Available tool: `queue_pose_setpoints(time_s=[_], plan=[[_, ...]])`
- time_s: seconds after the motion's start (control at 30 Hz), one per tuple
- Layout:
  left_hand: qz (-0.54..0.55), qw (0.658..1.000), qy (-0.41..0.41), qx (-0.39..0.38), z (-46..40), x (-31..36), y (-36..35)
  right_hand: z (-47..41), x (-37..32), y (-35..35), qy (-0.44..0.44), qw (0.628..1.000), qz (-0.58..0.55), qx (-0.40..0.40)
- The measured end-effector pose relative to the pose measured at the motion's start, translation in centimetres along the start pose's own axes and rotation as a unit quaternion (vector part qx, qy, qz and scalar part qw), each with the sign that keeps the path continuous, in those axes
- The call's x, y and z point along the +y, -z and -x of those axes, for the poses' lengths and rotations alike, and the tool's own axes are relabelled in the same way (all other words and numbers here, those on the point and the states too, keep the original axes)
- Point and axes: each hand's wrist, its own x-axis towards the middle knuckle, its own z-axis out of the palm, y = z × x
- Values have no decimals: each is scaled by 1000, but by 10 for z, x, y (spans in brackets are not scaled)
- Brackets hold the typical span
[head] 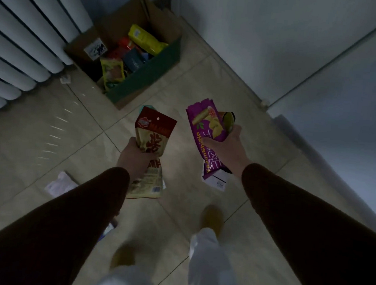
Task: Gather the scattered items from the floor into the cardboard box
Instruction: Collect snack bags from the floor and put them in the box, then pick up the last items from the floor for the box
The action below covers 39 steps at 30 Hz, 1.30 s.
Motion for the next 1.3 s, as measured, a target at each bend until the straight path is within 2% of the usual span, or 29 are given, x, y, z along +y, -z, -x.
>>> queue_pose_setpoints(time_s=[0.17, 0.33, 0.6, 0.87, 1.03, 1.13, 1.2, 1.3], plan=[[49, 998, 35, 29, -26, 46, -9, -63, -38, 20, 10, 999, 14, -46], [71, 994, 58, 60, -71, 70, 12, -127, -88, 0, 34, 995, 54, -78], [151, 977, 120, 95, -170, 91, 61, -231, -182, -68, 68, 980, 118, -144], [177, 962, 158, 136, -266, 116, 131, -319, -275, -139, 85, 969, 145, -183], [195, 954, 151, 171, -332, 140, 179, -378, -342, -183, 115, 958, 154, -211], [200, 952, 151, 174, -370, 140, 193, -416, -368, -207, 131, 956, 174, -196], [151, 960, 152, 181, -374, 142, 194, -428, -374, -212, 151, 931, 276, -184], [19, 970, 120, 210, -363, 146, 183, -430, -364, -208, 239, 832, 467, -182]])
